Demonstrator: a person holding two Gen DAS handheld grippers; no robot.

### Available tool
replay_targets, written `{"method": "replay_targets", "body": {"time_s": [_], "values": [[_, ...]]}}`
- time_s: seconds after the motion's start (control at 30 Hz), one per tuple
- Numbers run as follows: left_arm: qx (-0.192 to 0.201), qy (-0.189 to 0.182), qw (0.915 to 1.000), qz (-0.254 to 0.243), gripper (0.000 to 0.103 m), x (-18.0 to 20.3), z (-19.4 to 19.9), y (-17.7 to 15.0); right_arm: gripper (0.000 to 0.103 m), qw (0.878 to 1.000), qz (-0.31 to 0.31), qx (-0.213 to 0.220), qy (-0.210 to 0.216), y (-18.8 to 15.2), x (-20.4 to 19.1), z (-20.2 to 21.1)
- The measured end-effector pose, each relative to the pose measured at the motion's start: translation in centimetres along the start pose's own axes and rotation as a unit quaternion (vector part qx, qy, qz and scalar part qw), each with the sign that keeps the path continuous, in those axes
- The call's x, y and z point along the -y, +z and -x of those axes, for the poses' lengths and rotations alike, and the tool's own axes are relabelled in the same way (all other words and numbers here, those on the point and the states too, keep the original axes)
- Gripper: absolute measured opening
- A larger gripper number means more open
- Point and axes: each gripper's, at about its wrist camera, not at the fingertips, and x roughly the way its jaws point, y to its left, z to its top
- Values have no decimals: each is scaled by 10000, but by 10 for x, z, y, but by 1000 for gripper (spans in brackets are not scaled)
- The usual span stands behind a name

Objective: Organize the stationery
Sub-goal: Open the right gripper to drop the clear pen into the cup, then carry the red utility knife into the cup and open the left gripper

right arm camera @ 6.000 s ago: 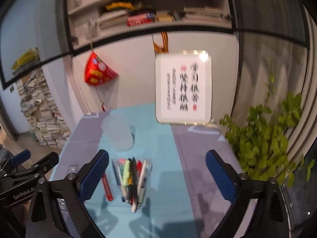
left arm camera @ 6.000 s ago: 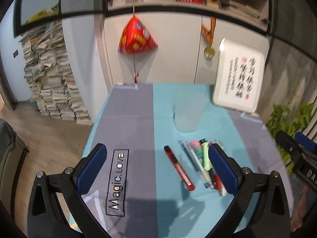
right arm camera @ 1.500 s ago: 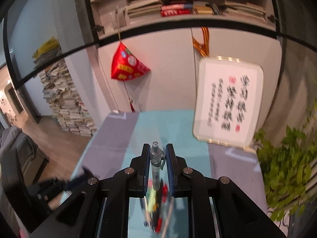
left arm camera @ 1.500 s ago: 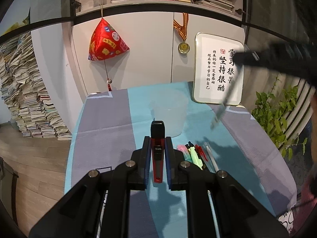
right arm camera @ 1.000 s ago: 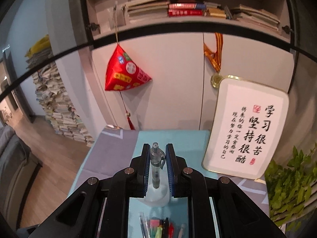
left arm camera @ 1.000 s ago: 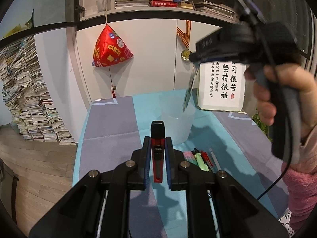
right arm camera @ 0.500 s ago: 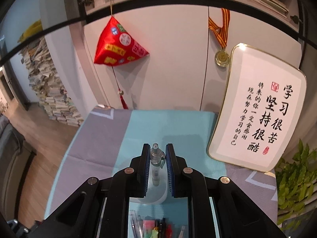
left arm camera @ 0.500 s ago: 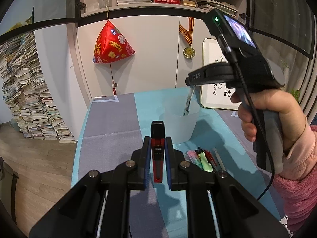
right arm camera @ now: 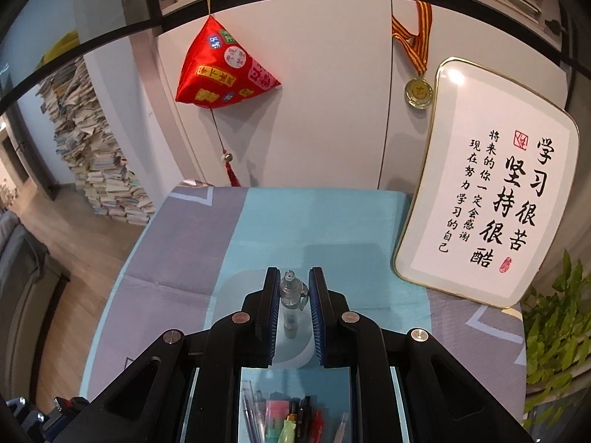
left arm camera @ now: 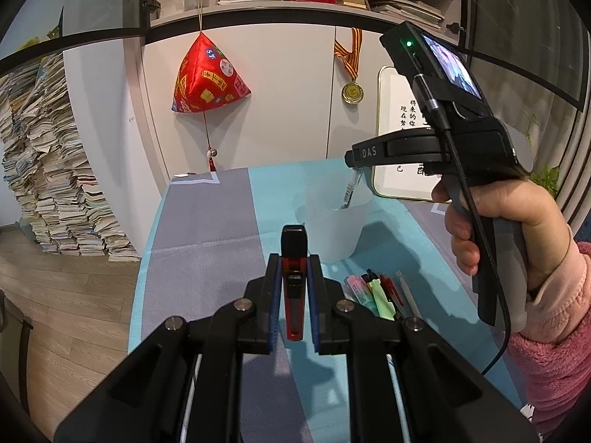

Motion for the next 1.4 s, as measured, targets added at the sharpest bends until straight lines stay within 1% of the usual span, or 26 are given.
{"method": "replay_targets", "body": {"time_s": [0.07,0.2,0.33,0.47,0.7,0.87,1.0,1.1,1.2,1.3,1.33,1.4], "values": [[0,11,10000,10,12,0,0,0,17,10000,26,9,-64,-1,-1,0],[4,22,10000,39,12,-1,0,1,17,9999,-106,-34,81,-3,4,4],[-7,4,10000,19,12,1,1,-1,17,10000,-82,-49,-11,-6,6,3],[-10,14,10000,-5,12,3,2,0,17,9997,-202,-54,85,-8,10,7],[35,27,10000,-26,12,6,5,2,17,9994,-288,106,130,-10,17,25],[73,33,9999,-73,12,11,4,8,17,9993,-216,231,201,-21,17,44],[148,91,9997,-146,12,17,-2,19,17,9993,-114,304,173,-31,17,57],[183,22,9998,-104,12,18,-7,30,17,9991,-120,344,198,-41,22,68],[288,-54,9996,-37,12,18,-8,43,18,9991,-73,393,102,-50,25,77],[481,-186,9987,30,12,19,-12,63,25,9989,-109,431,115,-59,30,82],[527,-188,9984,39,12,20,-13,68,28,9988,-145,441,140,-63,33,84],[616,-110,9980,9,12,23,-19,78,29,9988,-174,435,156,-68,35,84]]}}
